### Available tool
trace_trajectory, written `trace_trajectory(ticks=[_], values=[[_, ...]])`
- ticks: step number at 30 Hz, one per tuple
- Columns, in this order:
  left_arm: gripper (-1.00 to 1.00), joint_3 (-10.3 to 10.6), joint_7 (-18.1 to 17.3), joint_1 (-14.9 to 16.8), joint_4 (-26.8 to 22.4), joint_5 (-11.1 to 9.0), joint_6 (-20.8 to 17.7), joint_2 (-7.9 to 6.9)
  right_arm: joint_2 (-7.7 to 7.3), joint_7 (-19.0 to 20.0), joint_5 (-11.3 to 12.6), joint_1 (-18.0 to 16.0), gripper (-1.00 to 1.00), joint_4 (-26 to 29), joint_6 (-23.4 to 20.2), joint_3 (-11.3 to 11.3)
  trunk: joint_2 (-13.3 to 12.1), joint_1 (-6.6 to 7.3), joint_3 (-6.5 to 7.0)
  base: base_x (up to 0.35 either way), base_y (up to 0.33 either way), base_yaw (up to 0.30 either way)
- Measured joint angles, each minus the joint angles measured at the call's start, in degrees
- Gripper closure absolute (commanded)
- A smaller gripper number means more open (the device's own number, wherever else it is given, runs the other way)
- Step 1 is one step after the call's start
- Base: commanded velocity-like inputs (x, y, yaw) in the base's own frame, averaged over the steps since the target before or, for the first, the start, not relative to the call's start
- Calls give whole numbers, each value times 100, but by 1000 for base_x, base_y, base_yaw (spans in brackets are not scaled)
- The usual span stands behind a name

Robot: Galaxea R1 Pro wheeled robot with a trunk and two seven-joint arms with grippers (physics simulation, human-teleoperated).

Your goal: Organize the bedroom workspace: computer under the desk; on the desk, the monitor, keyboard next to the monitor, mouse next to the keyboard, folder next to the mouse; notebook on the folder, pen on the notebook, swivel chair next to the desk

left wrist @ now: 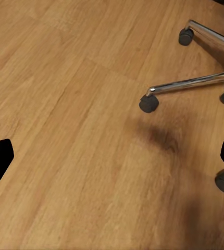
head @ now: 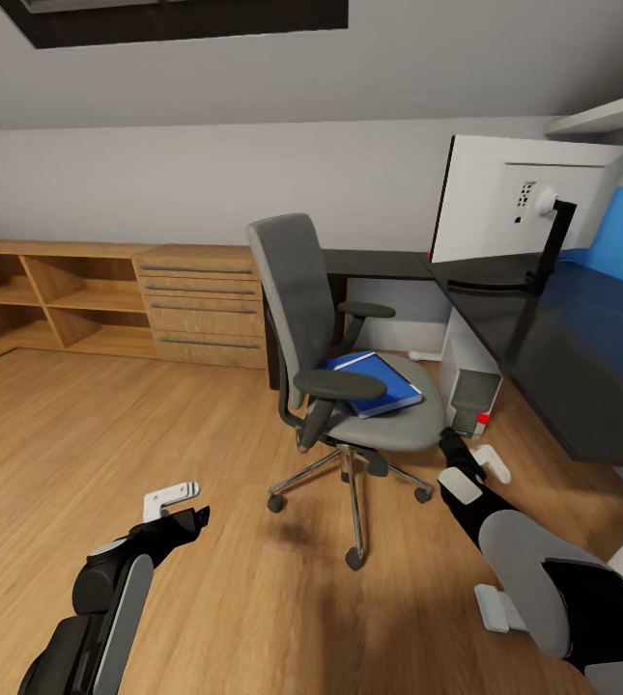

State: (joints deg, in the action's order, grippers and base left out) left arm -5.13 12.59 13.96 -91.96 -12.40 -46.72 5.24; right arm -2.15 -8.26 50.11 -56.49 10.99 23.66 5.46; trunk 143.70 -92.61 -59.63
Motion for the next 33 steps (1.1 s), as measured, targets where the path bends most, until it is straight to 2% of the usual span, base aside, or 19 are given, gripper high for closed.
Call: trace_trajectory(ticks=[10,32,33], values=[[-100,0,-17,1,4,7,1,0,-21,14,25,0,-100,-17,0,7,0,1,0,18,0,0],[-100,7,-16,1,114,17,18,0,-51,-10,-7,-1,-100,-9,-18,14,1,3,0,249,0,0],[-100,7,-15,0,116,12,18,0,-104,-10,21,0,-100,-16,-23,11,0,2,0,146,0,0]])
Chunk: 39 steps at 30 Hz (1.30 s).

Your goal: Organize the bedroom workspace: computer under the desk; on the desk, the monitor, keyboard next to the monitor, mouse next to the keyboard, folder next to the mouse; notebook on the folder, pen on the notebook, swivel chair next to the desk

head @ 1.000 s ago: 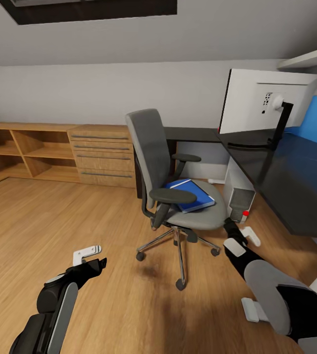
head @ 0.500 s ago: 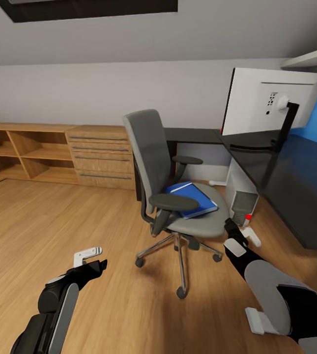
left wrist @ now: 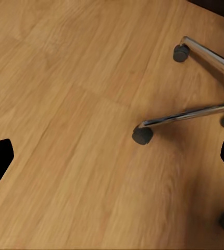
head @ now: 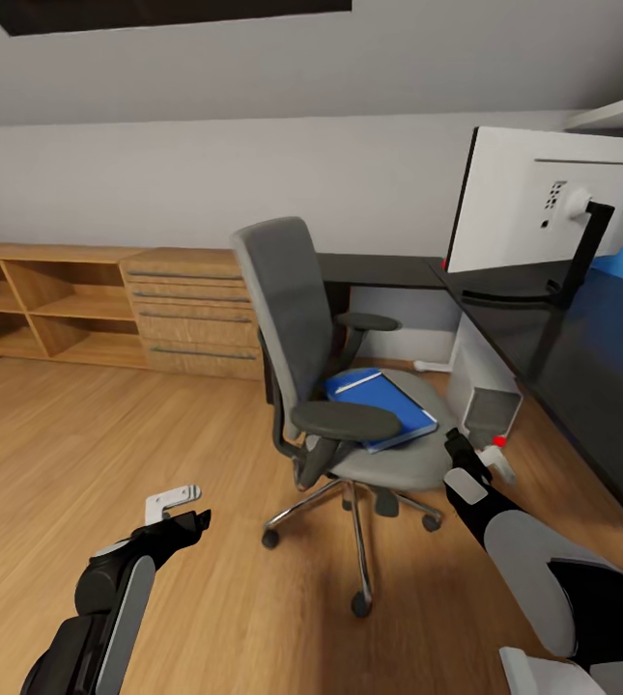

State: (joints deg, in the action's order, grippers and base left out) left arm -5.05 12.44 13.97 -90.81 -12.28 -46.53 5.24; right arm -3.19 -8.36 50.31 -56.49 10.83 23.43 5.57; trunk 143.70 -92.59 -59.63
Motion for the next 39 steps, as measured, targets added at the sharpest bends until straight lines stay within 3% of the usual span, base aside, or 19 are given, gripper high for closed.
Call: trace_trajectory(ticks=[2,4,8,39], values=[[-100,-3,9,4,3,-5,-3,0,-60,-3,8,0,-100,-3,-7,0,0,-2,0,47,0,0],[-100,-7,15,3,28,-4,-1,0,-189,-5,222,0,-100,-5,-16,60,0,-2,0,8,0,0],[-100,-7,23,1,38,-3,-7,0,-276,12,580,0,-100,-14,-21,72,0,-2,0,1,0,0],[-100,-7,15,2,71,-5,0,0,-315,10,632,0,-100,3,-233,94,0,-2,0,74,0,0]])
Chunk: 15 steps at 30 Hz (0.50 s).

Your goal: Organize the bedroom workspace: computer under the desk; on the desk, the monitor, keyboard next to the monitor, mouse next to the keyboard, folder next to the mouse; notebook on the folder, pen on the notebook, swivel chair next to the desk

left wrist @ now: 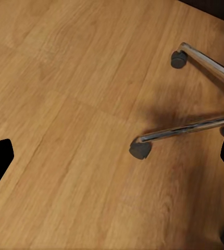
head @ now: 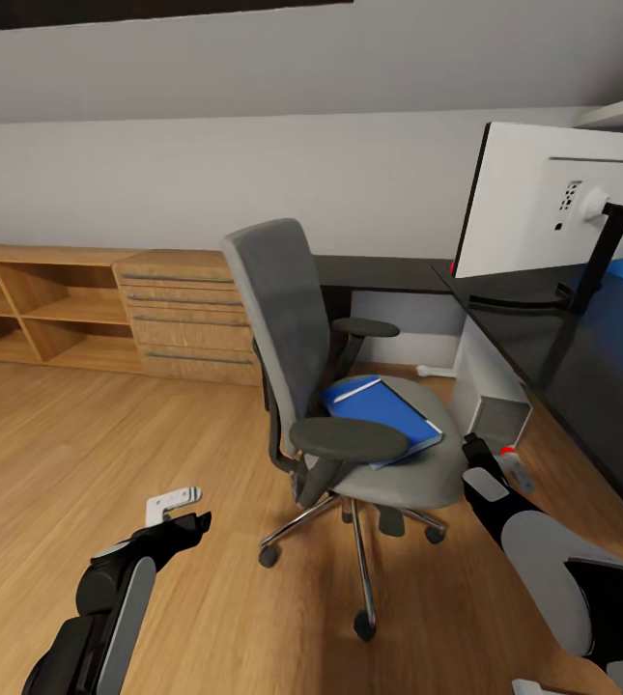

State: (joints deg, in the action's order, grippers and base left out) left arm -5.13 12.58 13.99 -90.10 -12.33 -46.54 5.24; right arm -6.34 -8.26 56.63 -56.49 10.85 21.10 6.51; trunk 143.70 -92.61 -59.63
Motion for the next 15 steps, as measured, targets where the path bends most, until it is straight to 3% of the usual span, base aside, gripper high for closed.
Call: trace_trajectory(ticks=[6,15], values=[[-100,3,-15,0,16,-6,0,0,49,26,-10,0,-100,17,26,-8,0,0,0,0,0,24],[-100,-10,-17,-2,-21,-8,0,-1,60,26,-44,-3,-100,11,28,-6,1,1,0,0,0,239]])
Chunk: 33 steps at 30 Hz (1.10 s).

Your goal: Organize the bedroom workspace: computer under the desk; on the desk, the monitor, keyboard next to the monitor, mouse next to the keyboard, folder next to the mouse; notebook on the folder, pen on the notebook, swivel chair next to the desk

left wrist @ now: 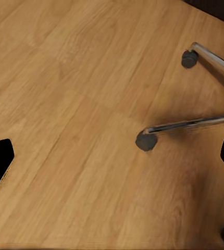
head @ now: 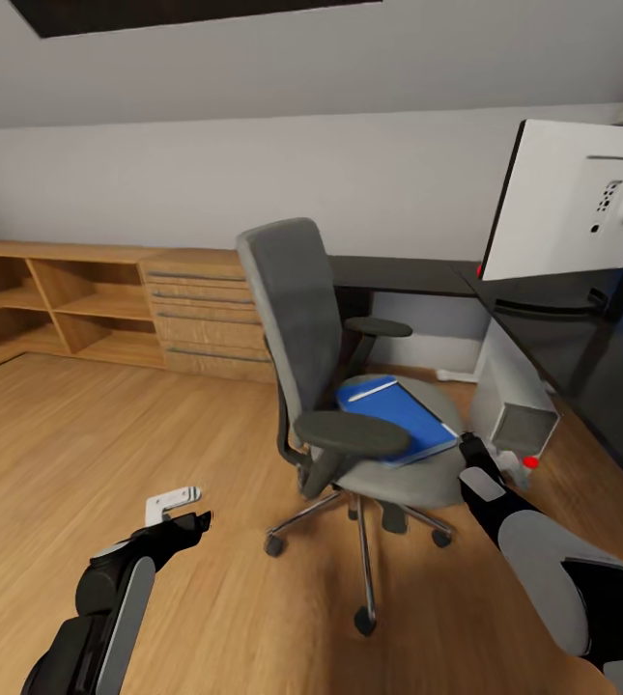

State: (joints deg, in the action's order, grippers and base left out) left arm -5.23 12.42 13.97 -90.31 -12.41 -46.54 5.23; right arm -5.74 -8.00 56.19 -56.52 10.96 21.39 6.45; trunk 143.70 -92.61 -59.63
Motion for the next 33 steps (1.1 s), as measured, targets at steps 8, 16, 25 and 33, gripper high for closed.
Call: trace_trajectory(ticks=[8,16,25,33], values=[[-100,-9,3,1,-2,0,0,-8,-2,0,-30,-2,-100,-3,1,-2,0,1,0,0,0,273],[-100,-10,14,1,-2,0,0,-9,-14,0,-29,-2,-100,-5,3,-2,1,1,0,0,0,274],[-100,0,26,1,1,1,0,-8,-7,-1,-19,0,-100,-8,20,-3,0,0,0,0,0,183],[-100,2,26,4,1,4,-1,-8,-8,-1,10,3,-100,5,38,-2,-1,-1,0,0,0,8]])
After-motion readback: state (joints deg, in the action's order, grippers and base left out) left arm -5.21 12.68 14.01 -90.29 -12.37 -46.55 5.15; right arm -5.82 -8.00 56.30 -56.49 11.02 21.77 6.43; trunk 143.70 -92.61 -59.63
